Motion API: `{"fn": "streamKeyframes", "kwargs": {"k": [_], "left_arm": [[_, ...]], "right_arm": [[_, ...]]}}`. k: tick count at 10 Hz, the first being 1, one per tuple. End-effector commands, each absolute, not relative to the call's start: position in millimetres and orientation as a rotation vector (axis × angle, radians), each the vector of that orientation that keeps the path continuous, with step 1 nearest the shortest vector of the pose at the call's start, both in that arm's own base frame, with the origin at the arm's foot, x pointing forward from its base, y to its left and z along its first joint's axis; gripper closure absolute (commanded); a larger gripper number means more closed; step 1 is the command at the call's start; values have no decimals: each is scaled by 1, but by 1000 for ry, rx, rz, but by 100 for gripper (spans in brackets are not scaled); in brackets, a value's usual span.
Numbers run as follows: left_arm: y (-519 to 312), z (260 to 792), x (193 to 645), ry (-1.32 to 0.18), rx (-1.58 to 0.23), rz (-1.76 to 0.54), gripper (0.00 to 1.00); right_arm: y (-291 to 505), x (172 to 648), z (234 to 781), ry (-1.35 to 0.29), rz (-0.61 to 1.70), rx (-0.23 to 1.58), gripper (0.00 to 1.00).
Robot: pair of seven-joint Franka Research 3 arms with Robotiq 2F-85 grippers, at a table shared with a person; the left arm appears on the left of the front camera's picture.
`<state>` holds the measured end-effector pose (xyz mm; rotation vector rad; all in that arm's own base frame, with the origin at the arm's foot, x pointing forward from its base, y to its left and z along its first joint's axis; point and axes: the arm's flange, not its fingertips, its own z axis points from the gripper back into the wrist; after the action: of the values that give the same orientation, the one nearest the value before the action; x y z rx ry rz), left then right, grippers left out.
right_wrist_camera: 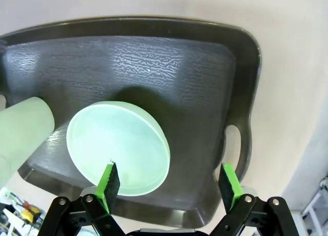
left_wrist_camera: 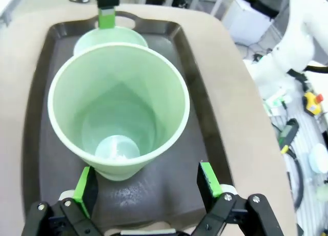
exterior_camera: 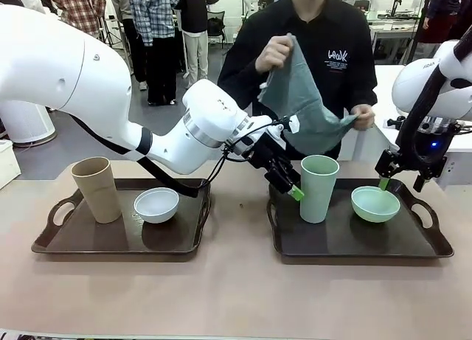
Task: Set up a tray with a mat and arrange the tableware.
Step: Pick up the Picnic Bowl and Reusable plastic cup from the Handle tray in front of the human's position and hold them in the air.
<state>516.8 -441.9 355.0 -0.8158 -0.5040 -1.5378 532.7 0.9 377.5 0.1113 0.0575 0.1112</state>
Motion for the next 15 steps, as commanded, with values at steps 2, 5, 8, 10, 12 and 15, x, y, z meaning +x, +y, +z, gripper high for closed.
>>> {"fn": "streamKeyframes", "kwargs": {"k": [2, 5, 8, 10, 12, 15], "left_arm": [[-455, 347, 528, -510, -809, -1545, 0], [-463, 343, 528, -575, -787, -1580, 0], [-470, 339, 527, -605, -770, -1603, 0], [-473, 336, 528, -624, -773, -1603, 0], [-478, 332, 527, -629, -786, -1608, 0], [-480, 329, 526, -655, -806, -1610, 72]], "right_arm": [[-4, 549, 362, 70, 178, 167, 0], [1, 556, 342, 83, 202, 193, 0], [10, 558, 333, 85, 213, 181, 0], [14, 558, 328, 91, 223, 171, 0], [17, 557, 325, 91, 231, 166, 0], [16, 554, 323, 81, 240, 170, 90]]}}
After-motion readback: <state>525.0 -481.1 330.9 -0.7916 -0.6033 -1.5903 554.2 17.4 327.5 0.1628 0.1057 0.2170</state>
